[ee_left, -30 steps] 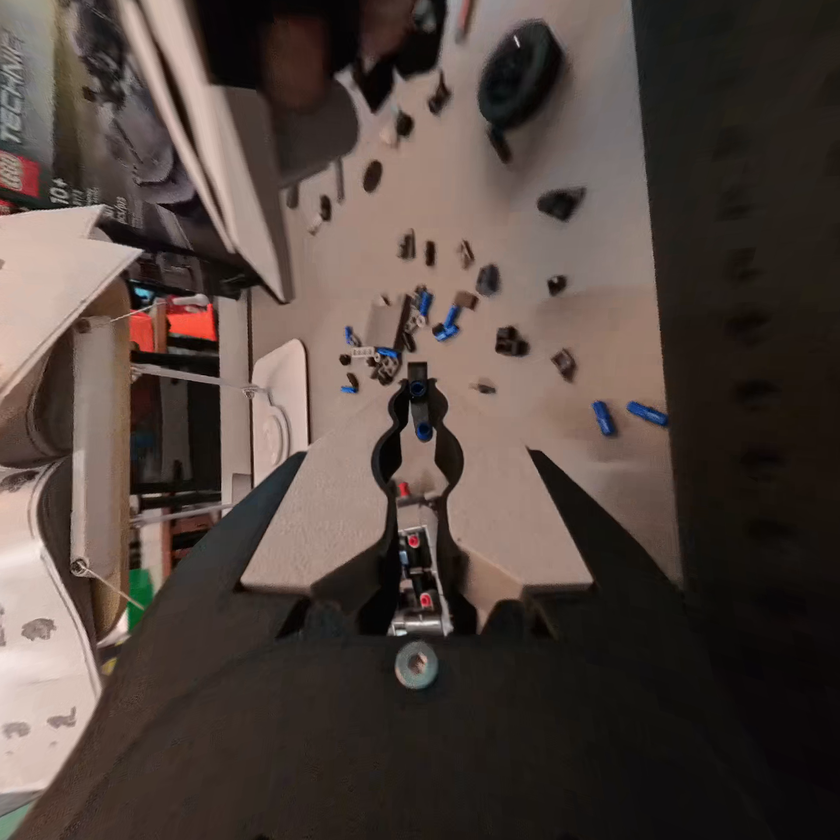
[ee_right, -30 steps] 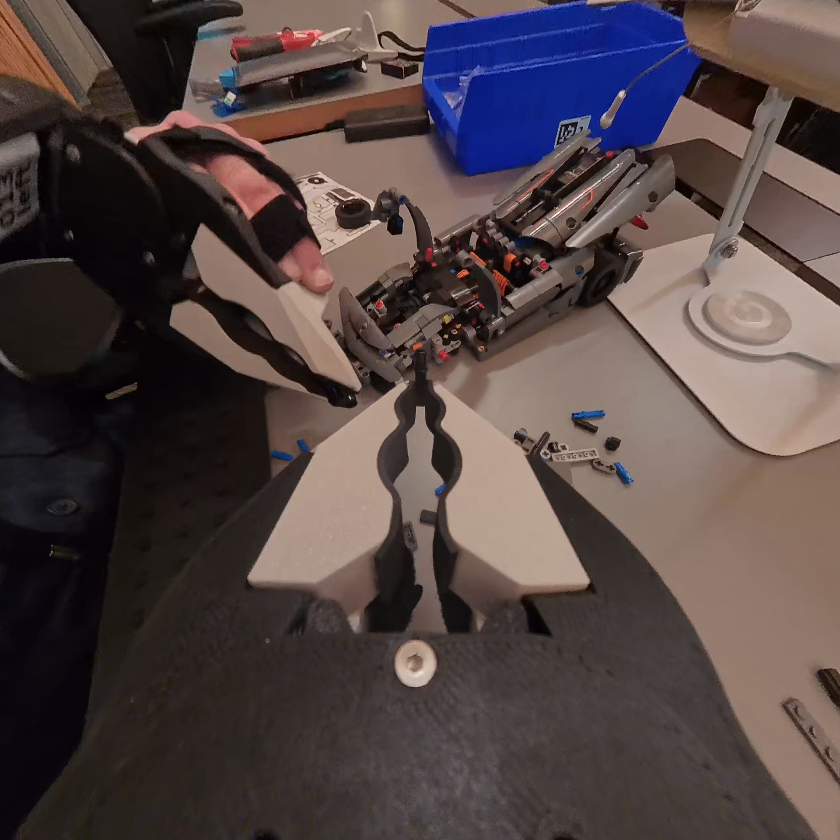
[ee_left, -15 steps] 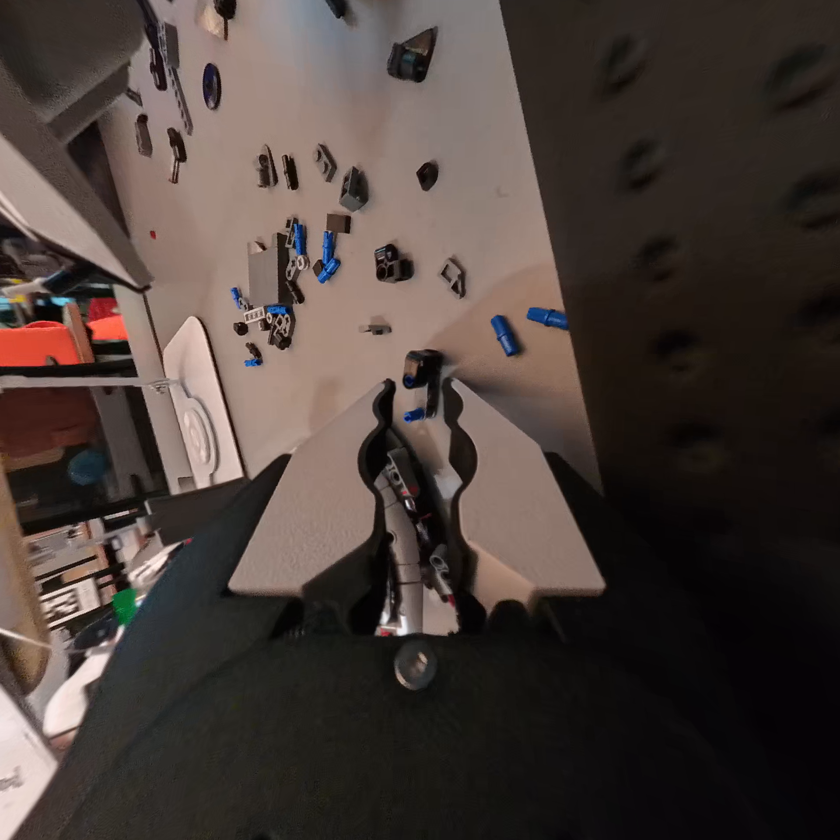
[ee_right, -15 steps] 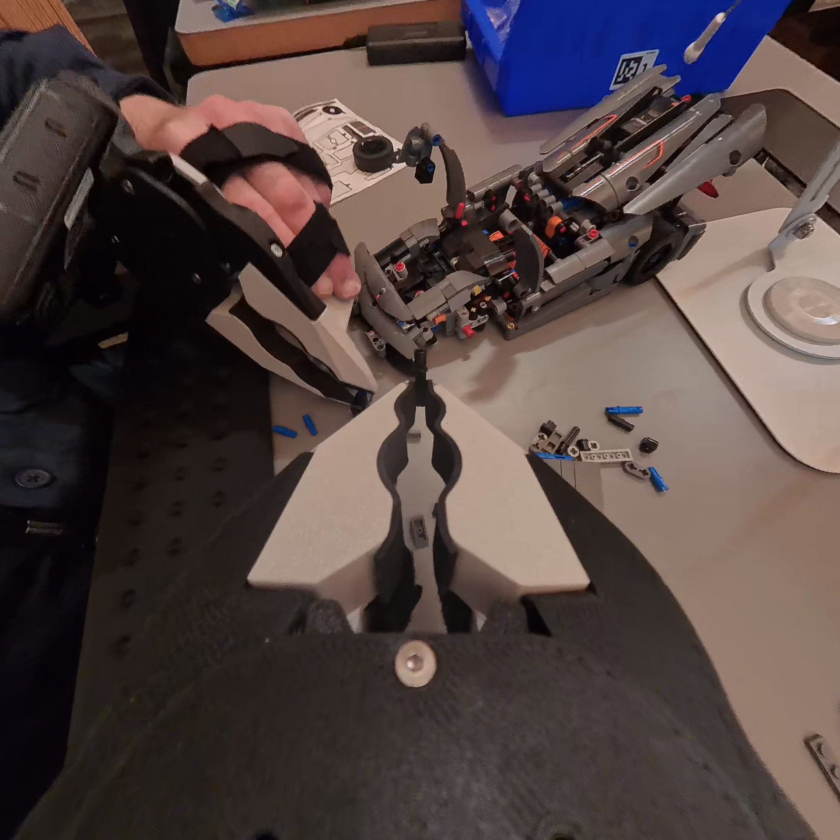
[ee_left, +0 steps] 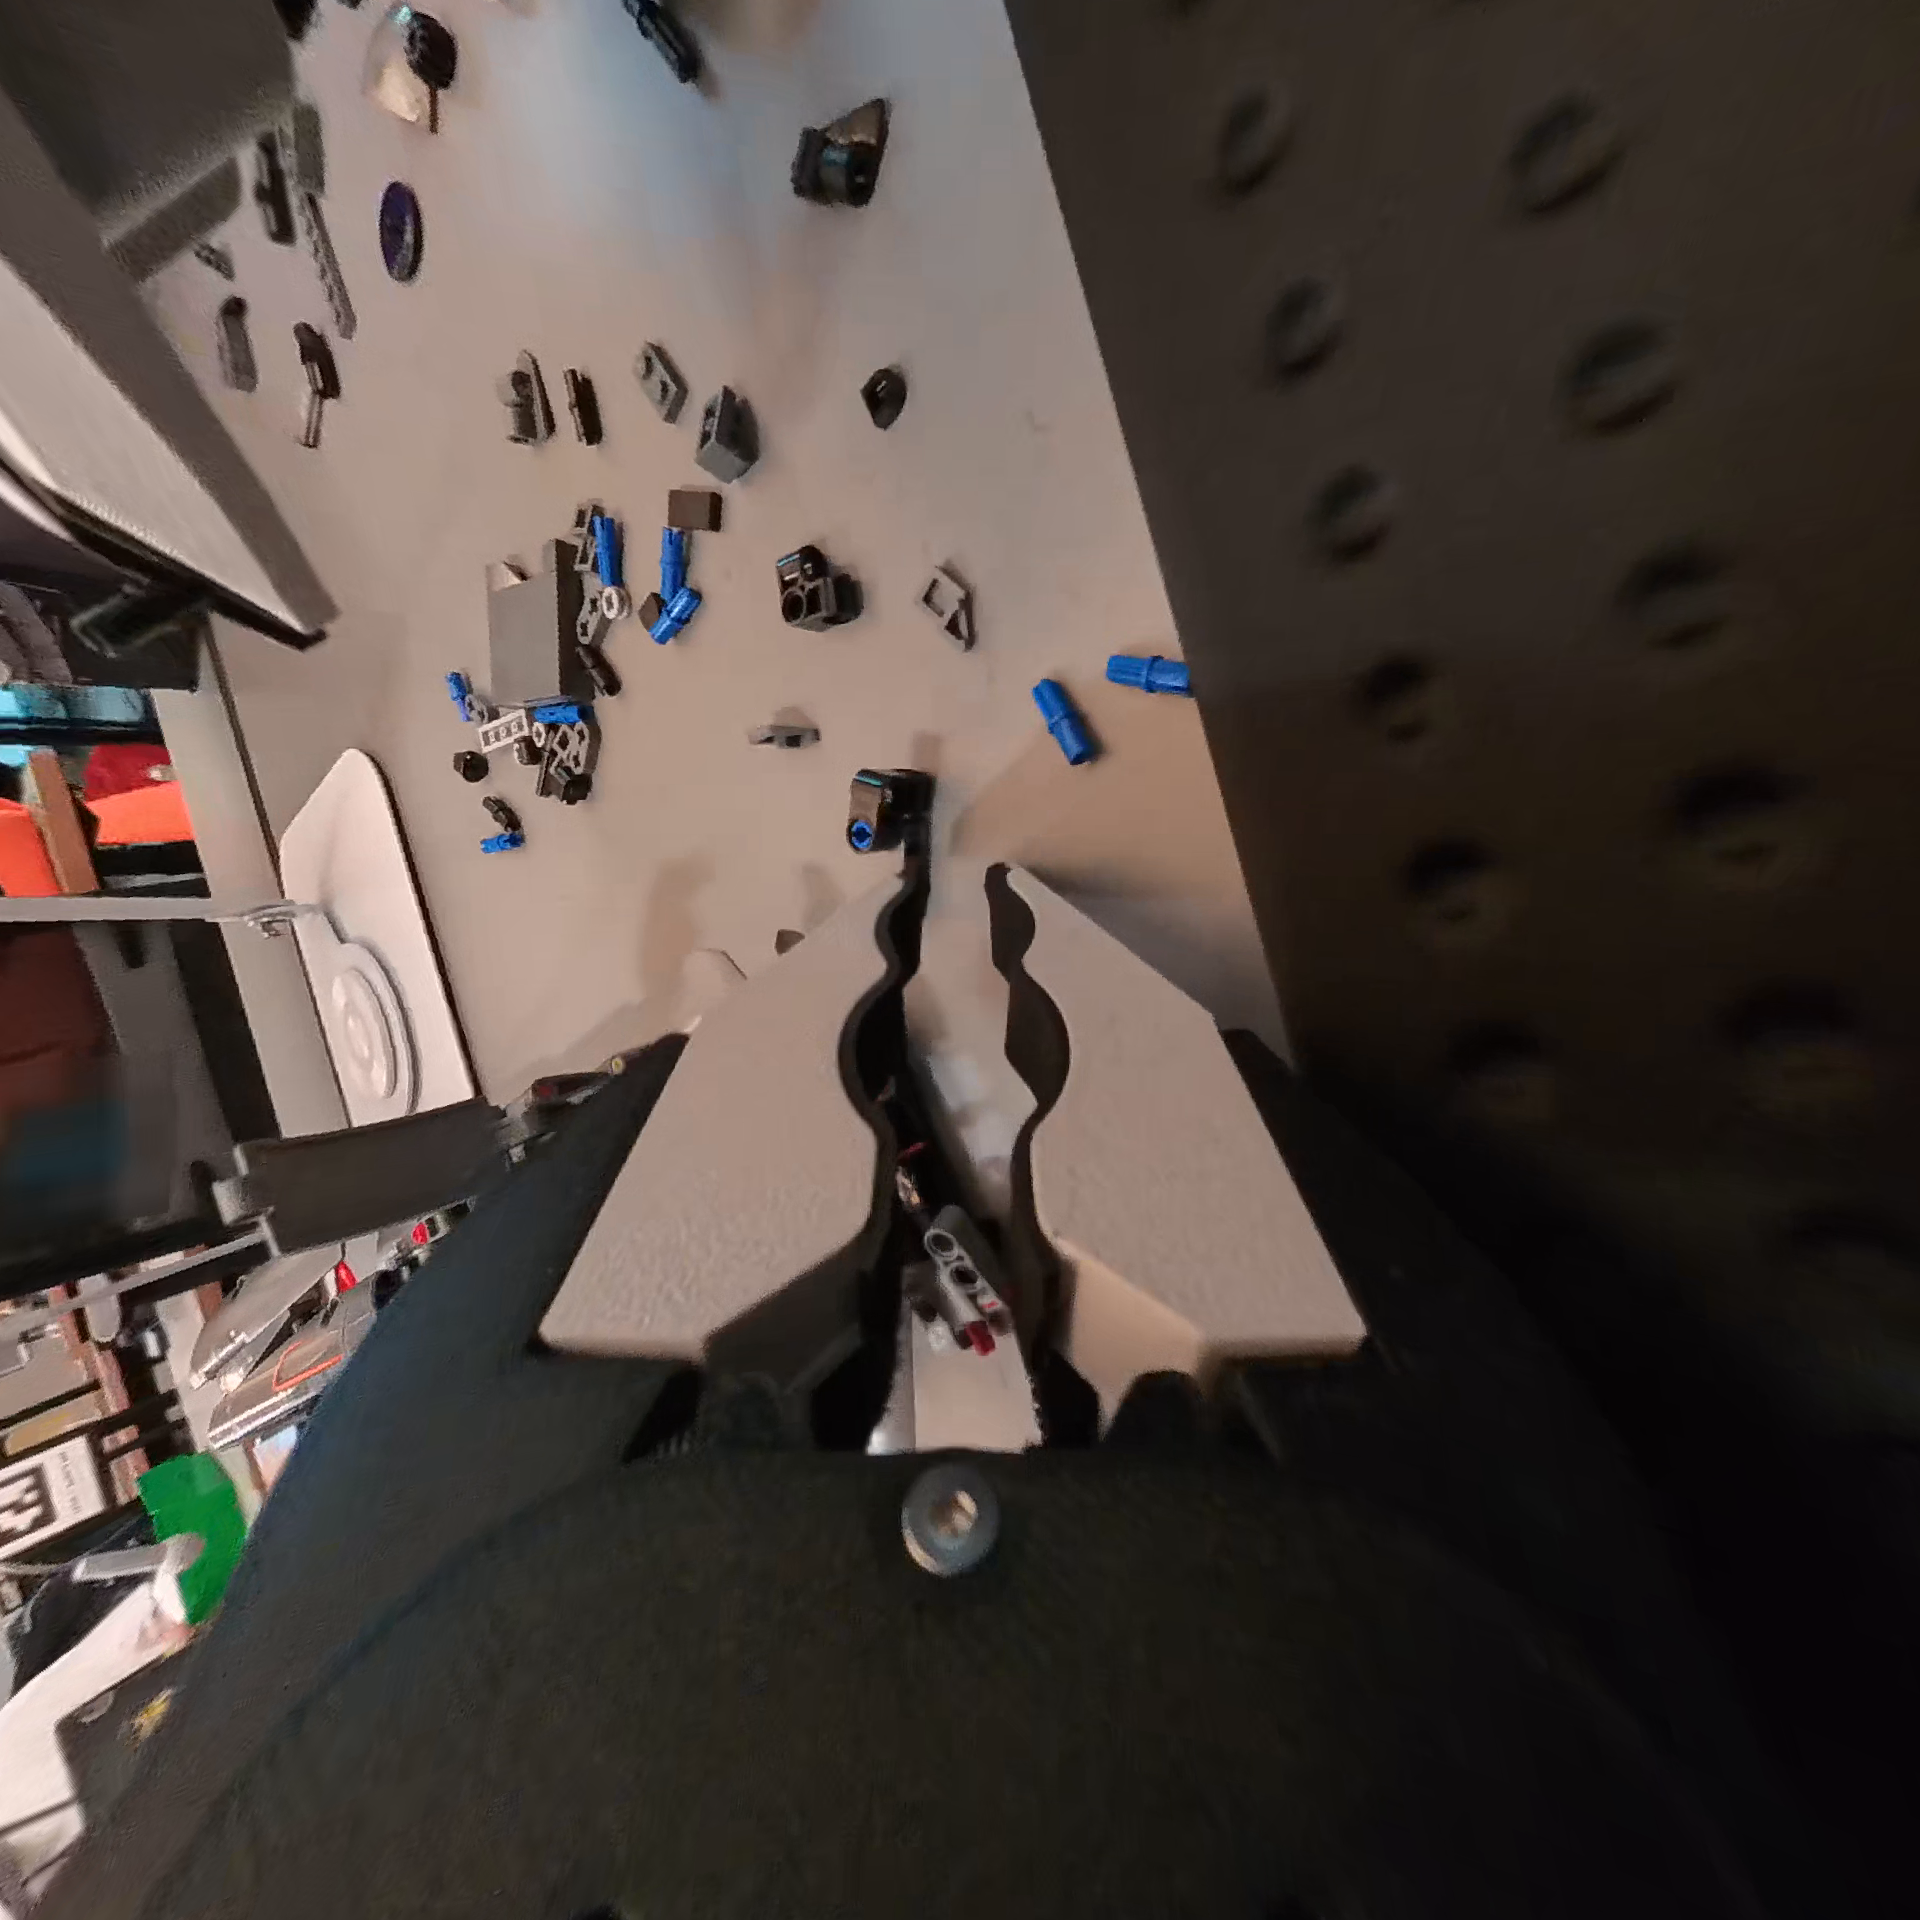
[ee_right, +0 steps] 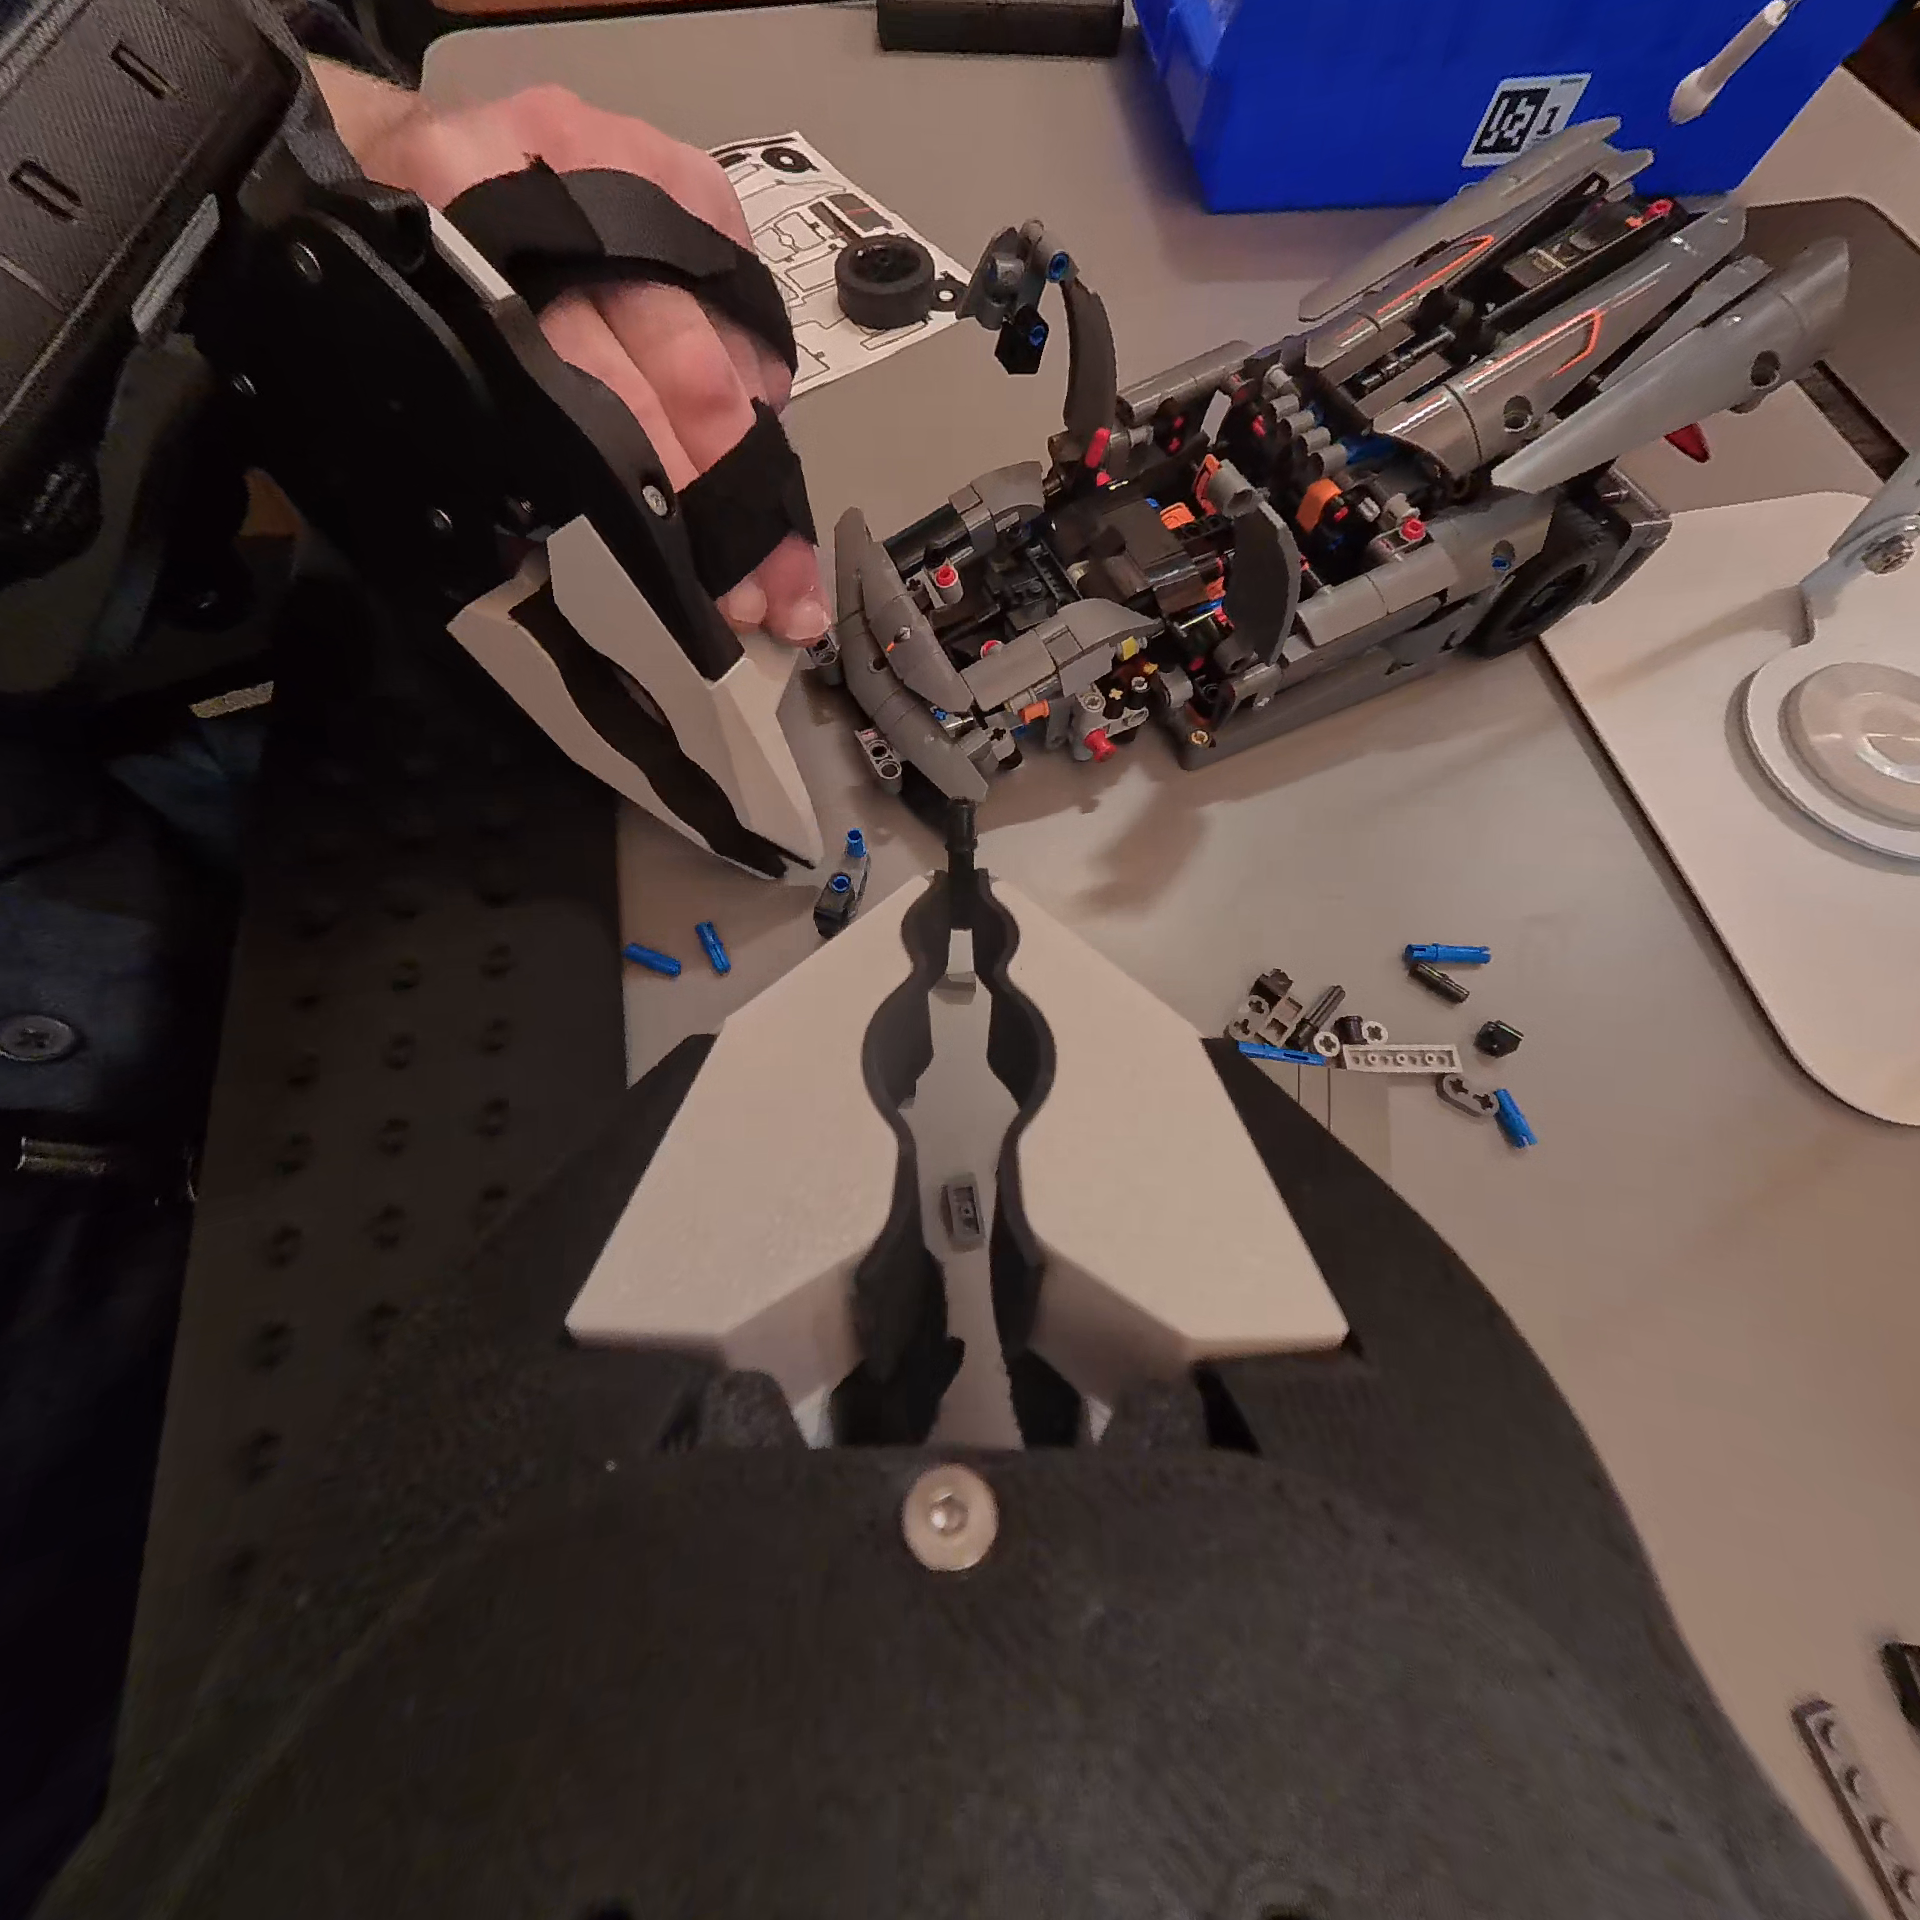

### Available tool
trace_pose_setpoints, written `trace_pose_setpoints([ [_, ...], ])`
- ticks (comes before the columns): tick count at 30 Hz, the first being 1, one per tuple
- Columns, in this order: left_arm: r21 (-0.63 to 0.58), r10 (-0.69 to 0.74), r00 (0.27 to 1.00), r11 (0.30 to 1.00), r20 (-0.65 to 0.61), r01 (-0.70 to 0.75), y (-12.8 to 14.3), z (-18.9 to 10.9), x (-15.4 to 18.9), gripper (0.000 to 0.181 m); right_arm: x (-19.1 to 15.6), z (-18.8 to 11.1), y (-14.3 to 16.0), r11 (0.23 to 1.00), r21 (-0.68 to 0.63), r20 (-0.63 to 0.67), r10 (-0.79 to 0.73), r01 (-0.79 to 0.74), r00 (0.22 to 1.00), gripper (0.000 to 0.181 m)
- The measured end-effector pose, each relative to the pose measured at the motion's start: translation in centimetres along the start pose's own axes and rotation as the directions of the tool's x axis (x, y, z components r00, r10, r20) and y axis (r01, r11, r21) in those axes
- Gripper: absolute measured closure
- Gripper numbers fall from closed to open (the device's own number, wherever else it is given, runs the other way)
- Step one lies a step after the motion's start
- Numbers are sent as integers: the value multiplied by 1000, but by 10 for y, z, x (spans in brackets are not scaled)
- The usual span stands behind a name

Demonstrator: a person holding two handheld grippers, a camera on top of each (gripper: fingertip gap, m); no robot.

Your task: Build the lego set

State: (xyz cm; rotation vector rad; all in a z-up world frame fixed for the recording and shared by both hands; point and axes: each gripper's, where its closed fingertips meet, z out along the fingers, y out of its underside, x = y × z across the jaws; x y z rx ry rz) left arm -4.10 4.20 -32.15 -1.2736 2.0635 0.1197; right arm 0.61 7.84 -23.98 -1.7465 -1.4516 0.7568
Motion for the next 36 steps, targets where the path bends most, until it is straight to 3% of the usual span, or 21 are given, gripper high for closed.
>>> trace_pose_setpoints([
  [5, 56, -63, 997, 997, 39, 61, -7, -6, -15, 159, 0, 0, 0, 1000, 3, 0, -2, 2, 1000, 180],
  [9, 73, -71, 997, 995, -24, 73, -12, 1, -11, 153, -1, 0, 0, 1000, 5, 3, 0, 0, 1000, 180],
  [16, 72, 25, 1000, 997, 7, -25, -12, 0, -5, 171, 0, -1, -1, 1000, 12, 3, 0, 0, 1000, 180],
  [18, 23, 64, 997, 998, 38, -64, -5, 1, -4, 171, -1, -1, -1, 1000, 9, 6, -2, 2, 1000, 180],
  [25, 65, 54, 994, 996, 93, -60, -9, -5, -9, 177, -1, 0, -1, 1000, 9, 8, -4, 4, 1000, 180],
  [28, 6, 71, 982, 997, 173, -73, -3, -3, -24, 178, -2, 0, -1, 1000, 7, 7, -4, 4, 1000, 180],
  [34, -68, 127, 986, 990, 109, -121, 4, 8, -7, 181, -1, -1, -1, 1000, 10, 6, -3, 3, 1000, 180],
  [36, -68, 135, 984, 989, 113, -128, 4, 4, -7, 174, -2, -1, 0, 1000, 9, 14, -2, 2, 1000, 180],
])
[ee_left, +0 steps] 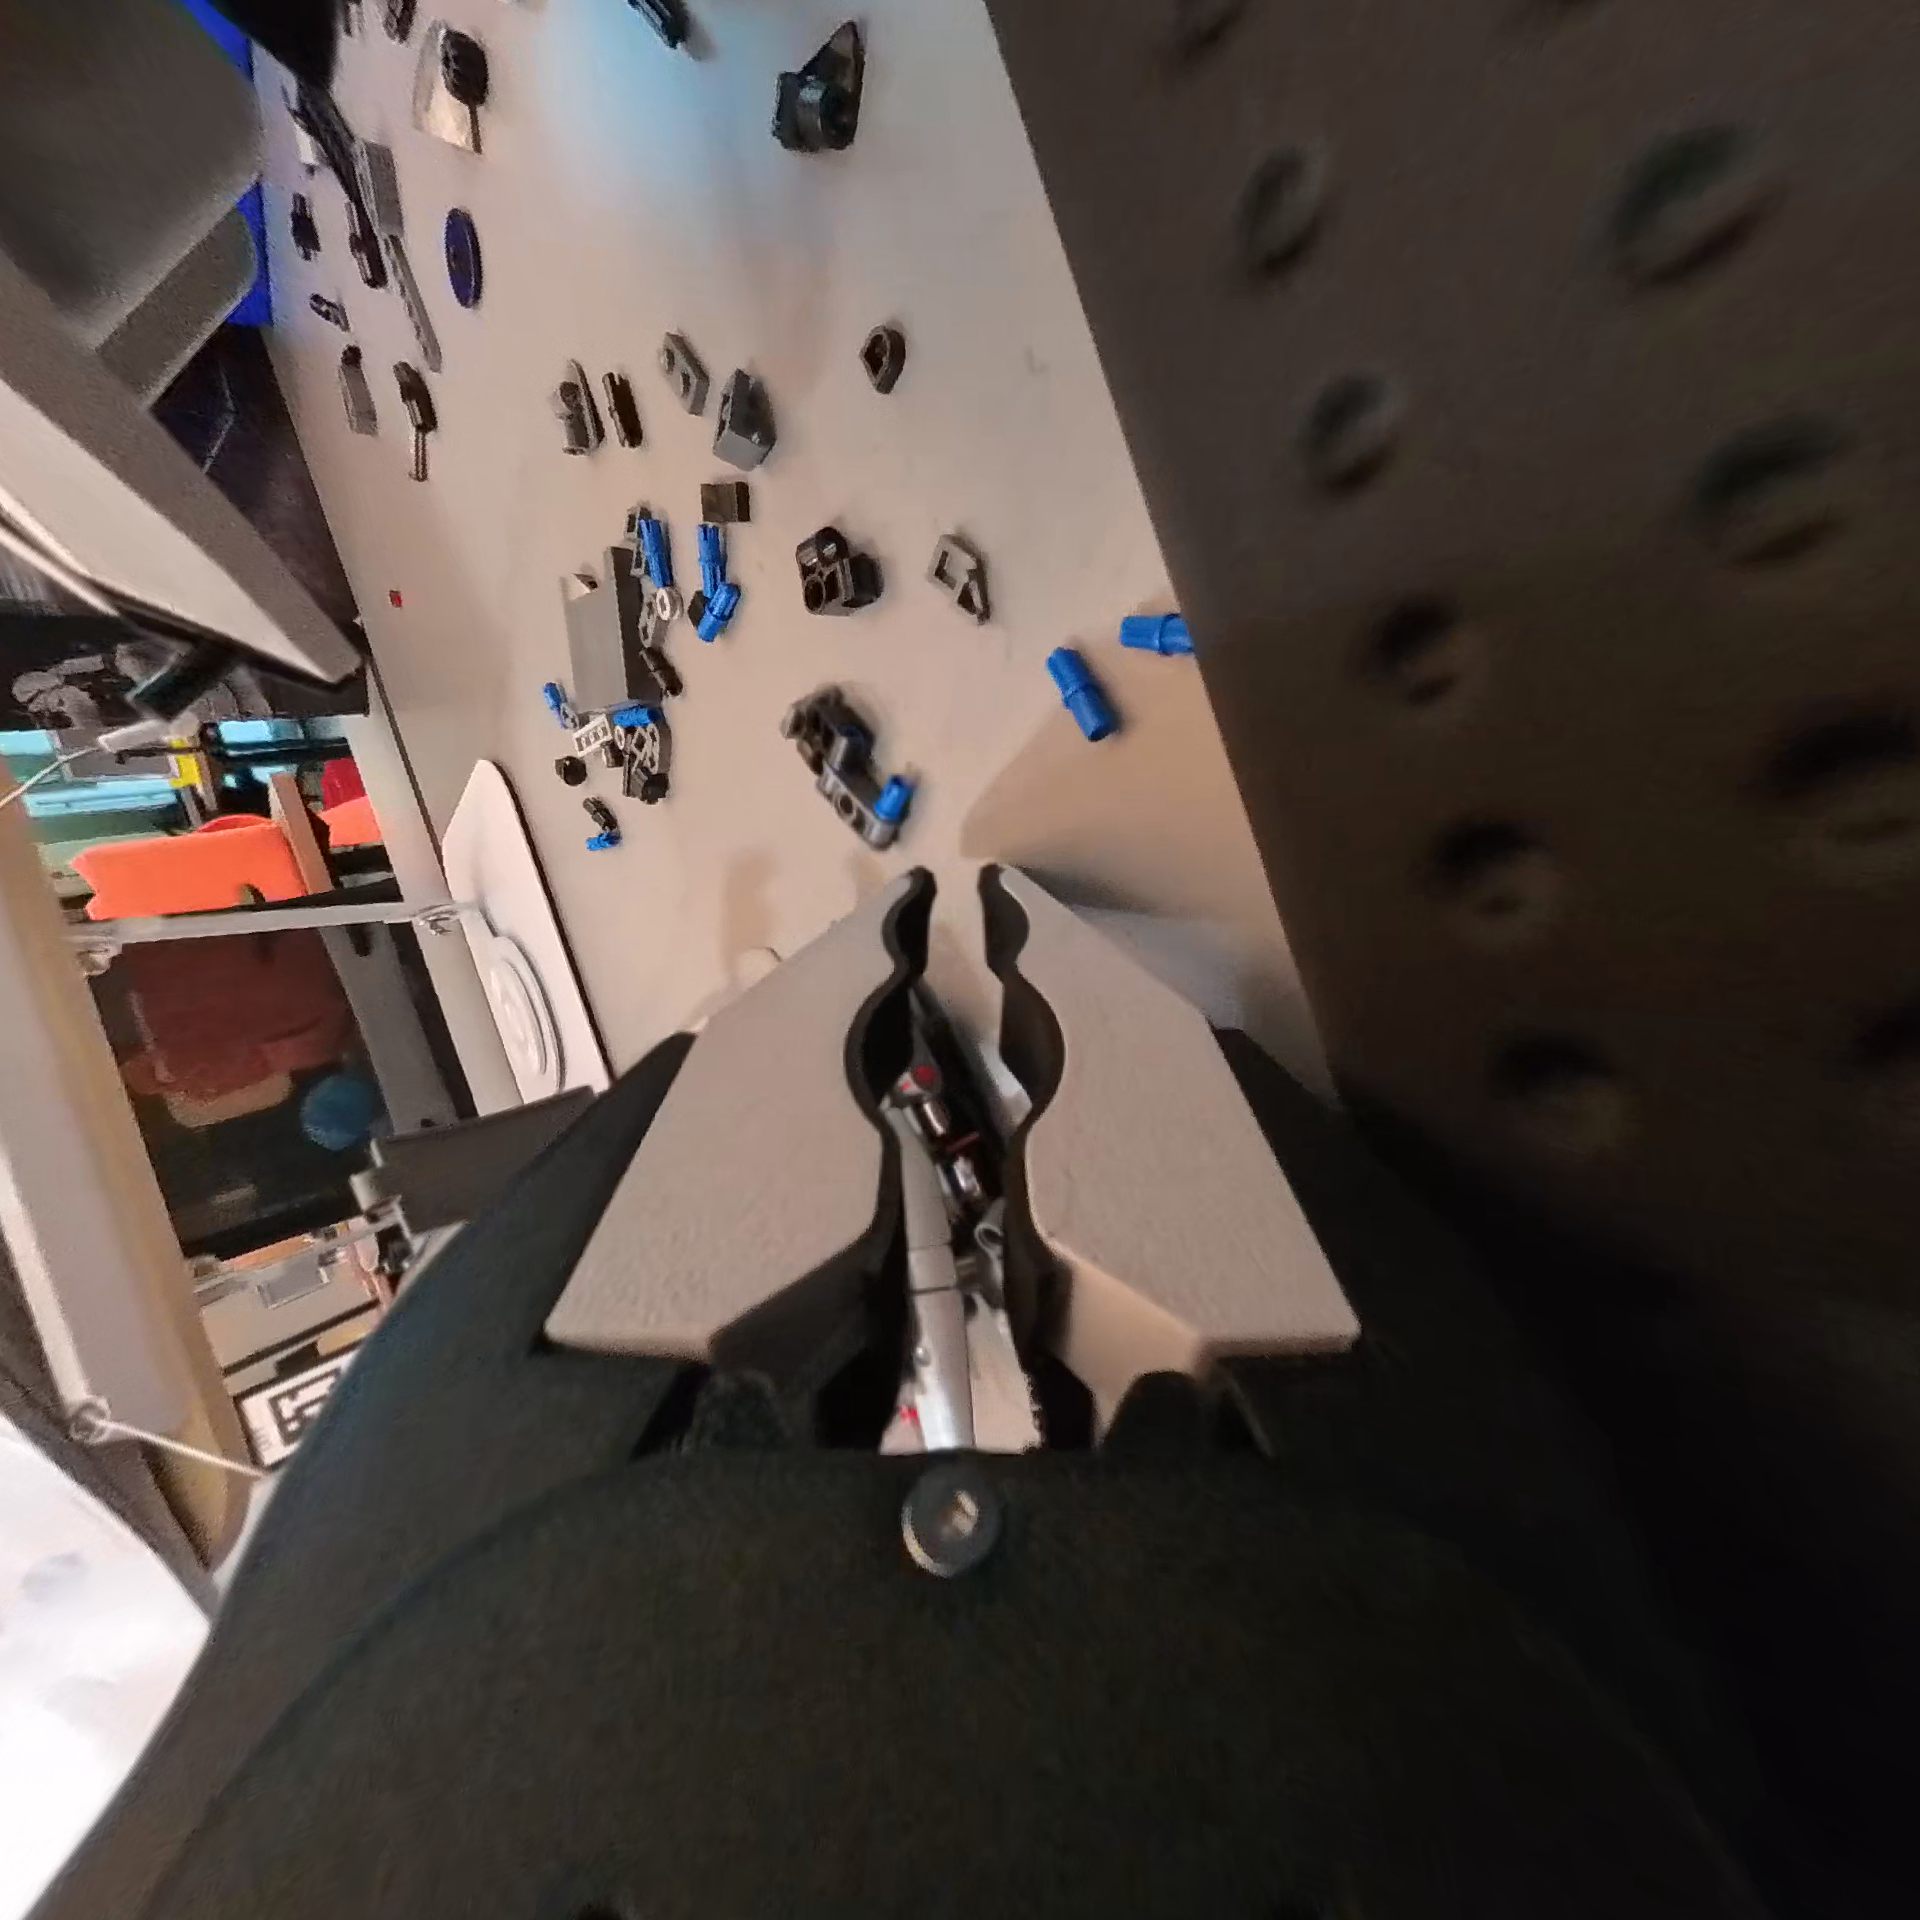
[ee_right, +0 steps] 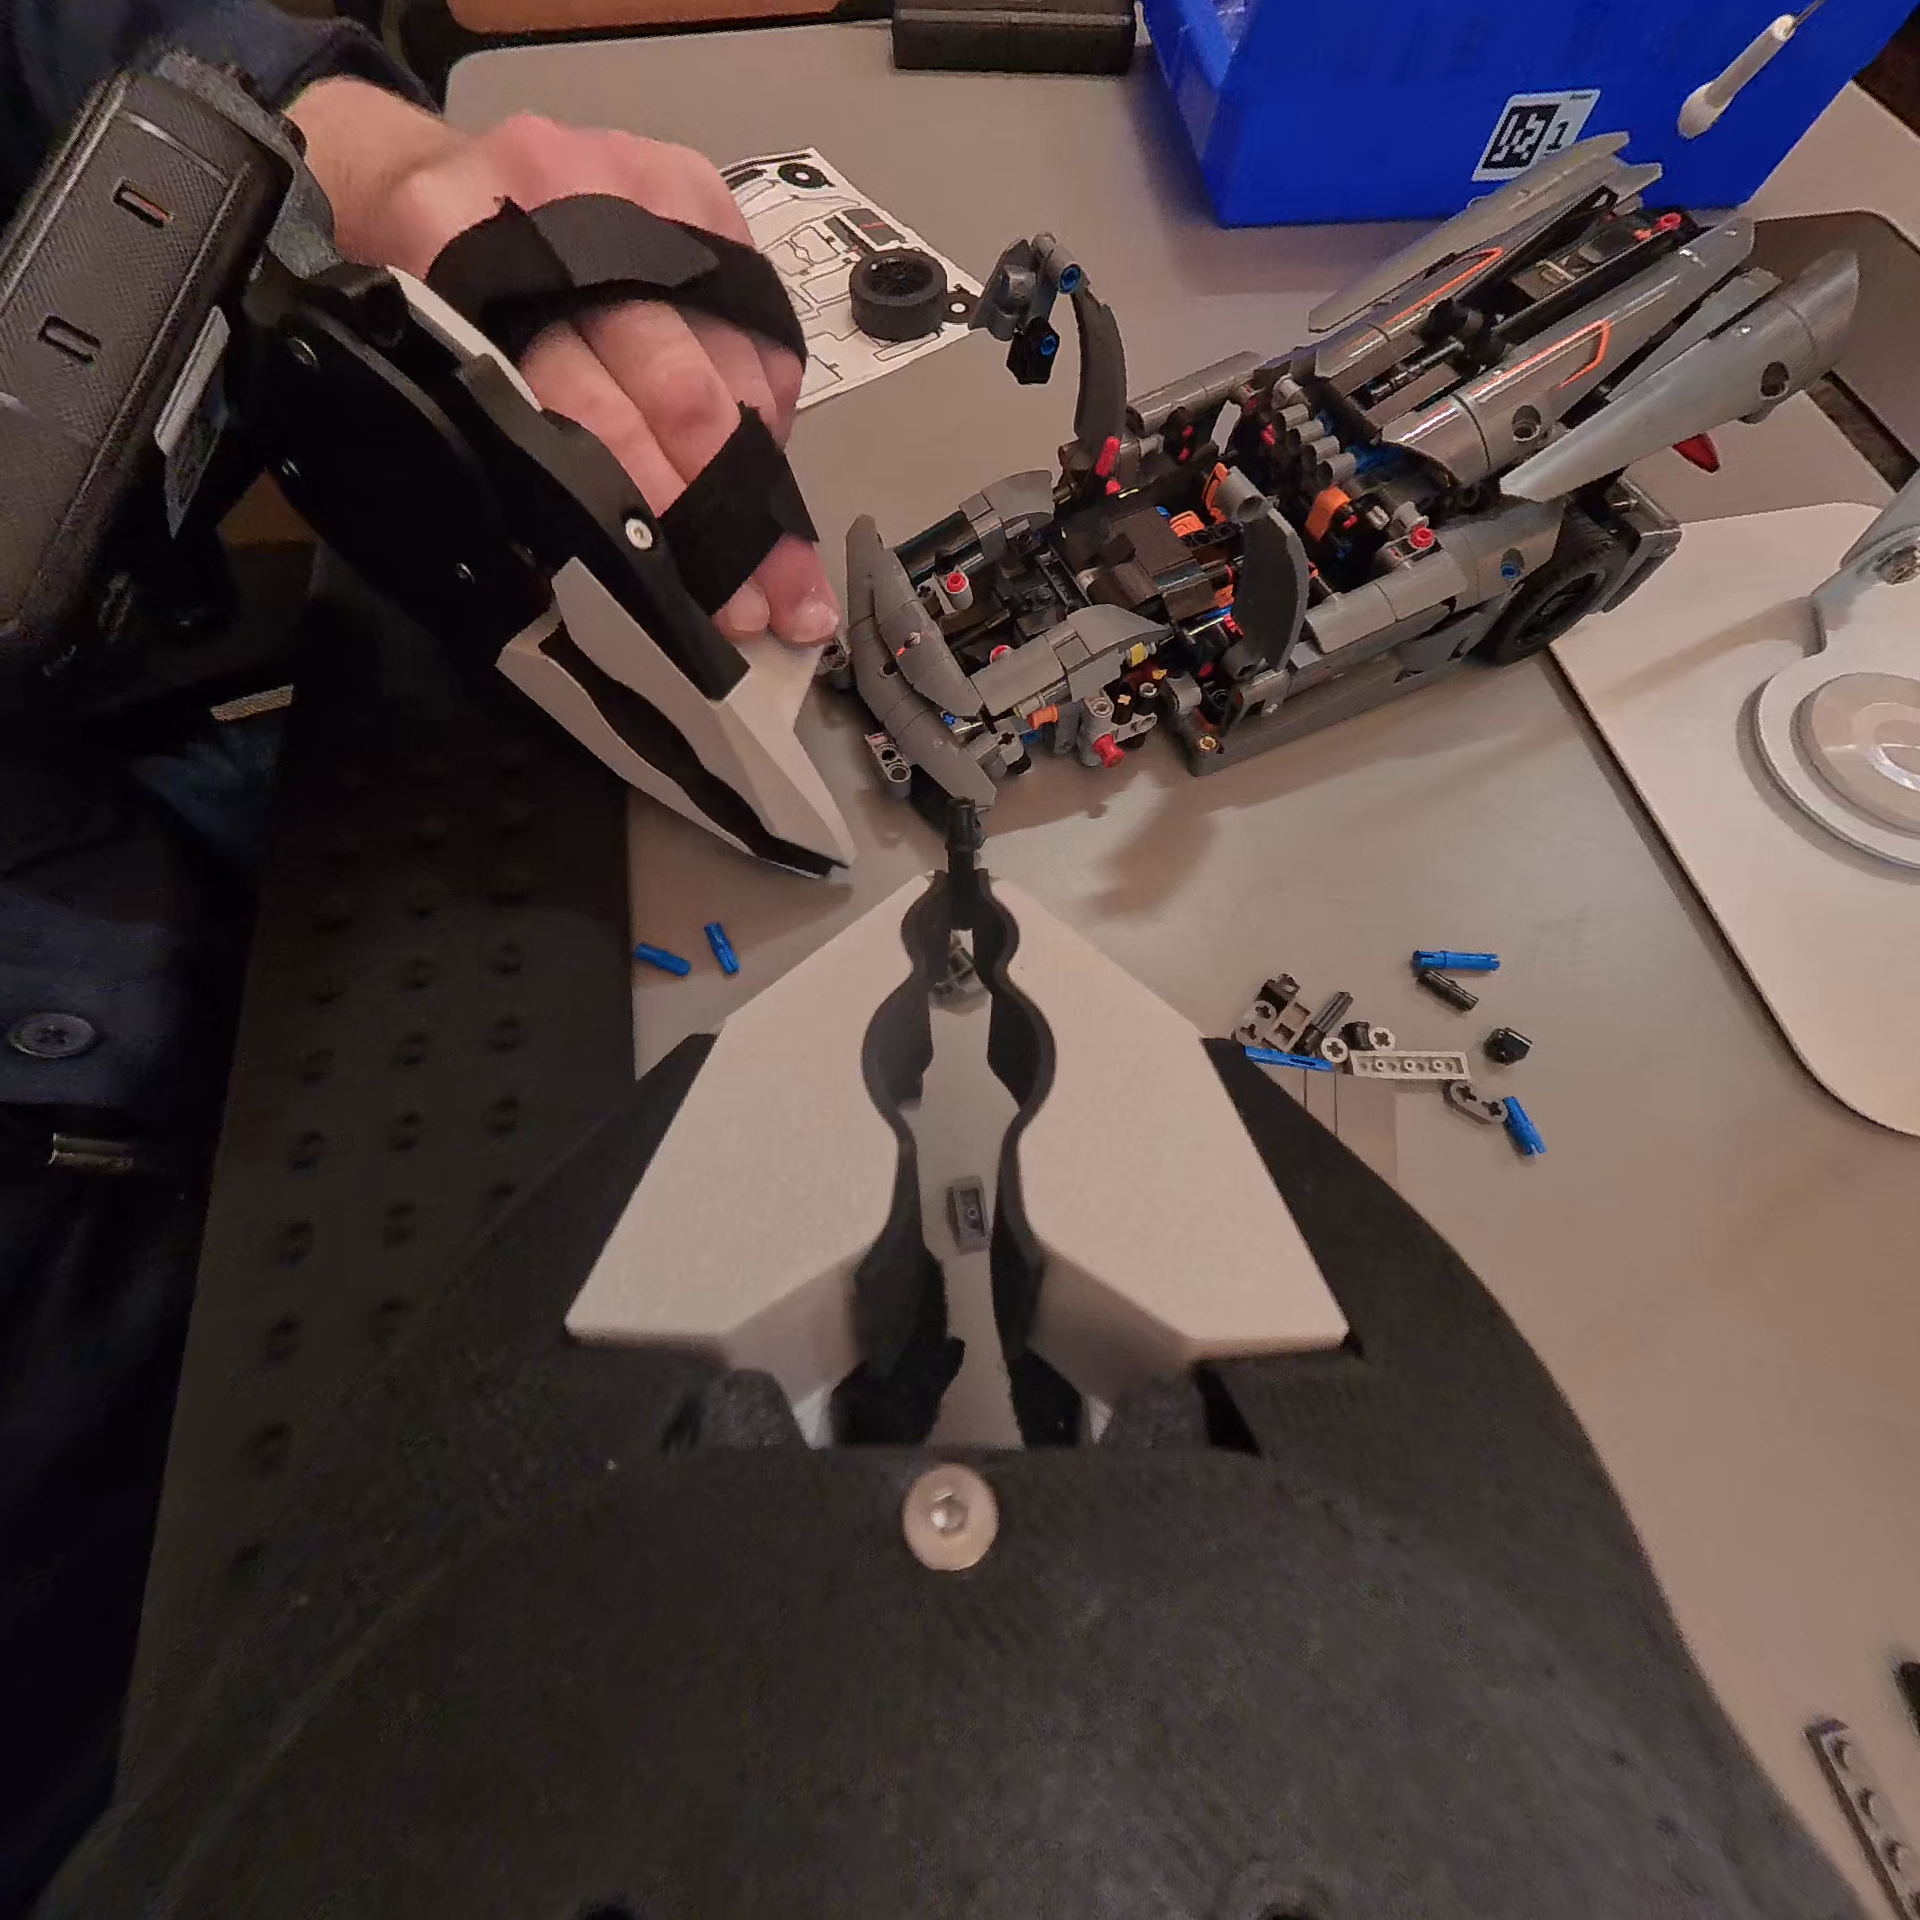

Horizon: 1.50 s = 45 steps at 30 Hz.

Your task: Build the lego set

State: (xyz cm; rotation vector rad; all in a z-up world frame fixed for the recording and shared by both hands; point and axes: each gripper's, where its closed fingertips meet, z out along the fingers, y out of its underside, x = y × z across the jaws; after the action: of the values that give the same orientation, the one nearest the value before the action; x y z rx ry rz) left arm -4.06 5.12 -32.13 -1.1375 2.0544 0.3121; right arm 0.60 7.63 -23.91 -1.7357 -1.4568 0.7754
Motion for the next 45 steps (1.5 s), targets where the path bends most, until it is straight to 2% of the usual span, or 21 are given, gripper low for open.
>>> trace_pose_setpoints([
  [5, 9, -67, 997, 998, 26, 67, 6, -9, -10, 177, -6, 2, 3, 999, -37, 22, -22, 22, 1000, 180],
  [9, 116, -210, 971, 974, 118, 196, -6, -28, -48, 170, -17, 9, 8, 992, -108, 73, -54, 62, 996, 180],
  [11, 167, -235, 959, 964, 158, 208, -15, -37, -65, 163, -25, 12, 7, 988, -138, 119, -54, 70, 991, 180],
  [14, 200, -187, 956, 969, 227, 142, -27, -45, -77, 160, -34, 17, 6, 983, -171, 182, -29, 60, 983, 180],
  [16, 177, -112, 955, 982, 273, 65, -30, -44, -78, 166, -39, 17, 3, 984, -172, 226, -4, 44, 974, 180],
  [18, 163, -52, 962, 987, 270, 7, -34, -40, -71, 169, -42, 17, -1, 986, -160, 247, 4, 36, 969, 180],
  [23, 177, -3, 954, 983, 298, -52, -41, -44, -68, 168, -45, 15, -1, 981, -192, 296, 55, 3, 954, 180],
  [29, 106, 92, 939, 985, 331, -134, -39, -43, -67, 176, -48, 18, 2, 971, -237, 342, 109, -27, 933, 180],
  [34, 113, 54, 939, 989, 339, -97, -33, -42, -70, 179, -42, 16, -5, 978, -194, 344, 141, -76, 929, 180],
  [39, 177, -78, 930, 984, 360, 14, -29, -47, -84, 180, -33, 9, -21, 985, -80, 345, 173, -155, 923, 180],
  [45, 200, -129, 928, 978, 348, 61, -26, -45, -89, 179, -26, 8, -25, 981, -34, 329, 190, -189, 925, 180],
])
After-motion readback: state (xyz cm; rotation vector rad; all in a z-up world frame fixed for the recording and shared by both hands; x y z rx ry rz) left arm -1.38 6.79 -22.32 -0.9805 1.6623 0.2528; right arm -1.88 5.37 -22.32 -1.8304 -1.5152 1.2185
